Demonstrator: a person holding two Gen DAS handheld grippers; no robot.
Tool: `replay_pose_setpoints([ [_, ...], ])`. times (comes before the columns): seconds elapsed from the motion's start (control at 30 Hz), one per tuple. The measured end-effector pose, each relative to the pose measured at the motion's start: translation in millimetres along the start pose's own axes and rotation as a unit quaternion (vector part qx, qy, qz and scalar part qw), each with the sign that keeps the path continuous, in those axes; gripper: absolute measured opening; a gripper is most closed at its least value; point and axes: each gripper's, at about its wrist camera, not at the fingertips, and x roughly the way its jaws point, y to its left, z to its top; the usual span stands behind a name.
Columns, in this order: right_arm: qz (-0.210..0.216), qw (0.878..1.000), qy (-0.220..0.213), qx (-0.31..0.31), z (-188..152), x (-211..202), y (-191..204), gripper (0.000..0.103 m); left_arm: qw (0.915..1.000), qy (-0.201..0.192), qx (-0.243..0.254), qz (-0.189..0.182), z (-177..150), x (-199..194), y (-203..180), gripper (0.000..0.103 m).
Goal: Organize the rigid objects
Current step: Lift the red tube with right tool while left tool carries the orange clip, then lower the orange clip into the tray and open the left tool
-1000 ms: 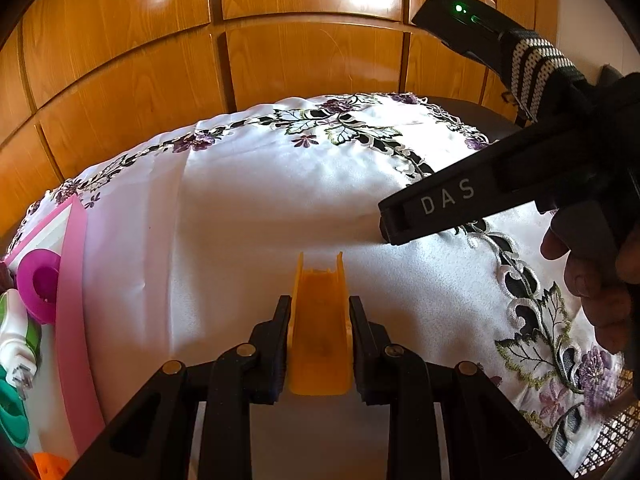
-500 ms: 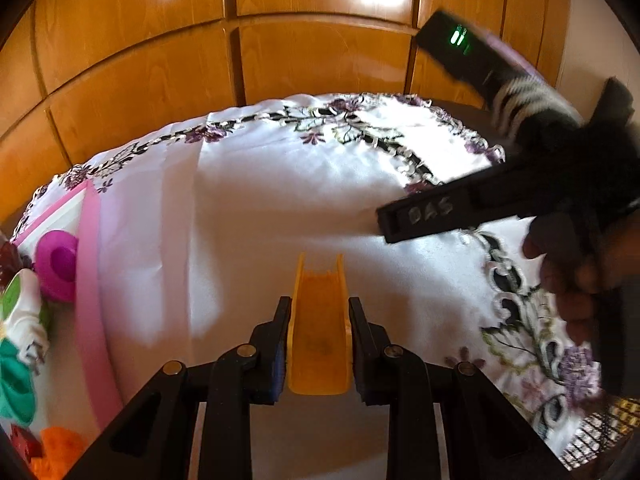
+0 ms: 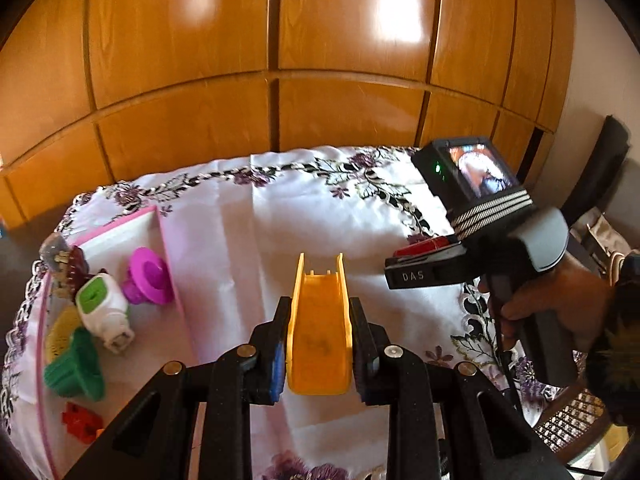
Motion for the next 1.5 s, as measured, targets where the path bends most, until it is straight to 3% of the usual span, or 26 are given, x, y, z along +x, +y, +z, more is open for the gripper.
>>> replay_pose_setpoints([
  [0.47,-0.015,1.0,-0.011,-0.024,-4.2,-5.7,5.5,0.076,0.9992,-0.028,-0.023,0.016,0.5,-39.7,25.8,0.026],
  [0.87,-0.021,0.999,-0.017,-0.034,-3.8,-6.6,6.7,0.076,0.996,-0.023,-0.067,0.054,-14.0,-51.5,73.0,0.026],
  [1.23,-0.027,0.999,-0.021,-0.04,-4.2,-6.8,8.1,0.076,0.9887,-0.01,-0.114,0.097,-37.5,-61.3,126.8,0.026],
  [1.5,-0.036,0.998,-0.025,-0.053,-4.3,-8.5,10.3,0.076,0.9713,-0.007,-0.208,0.115,-54.0,-81.4,190.1,0.026],
])
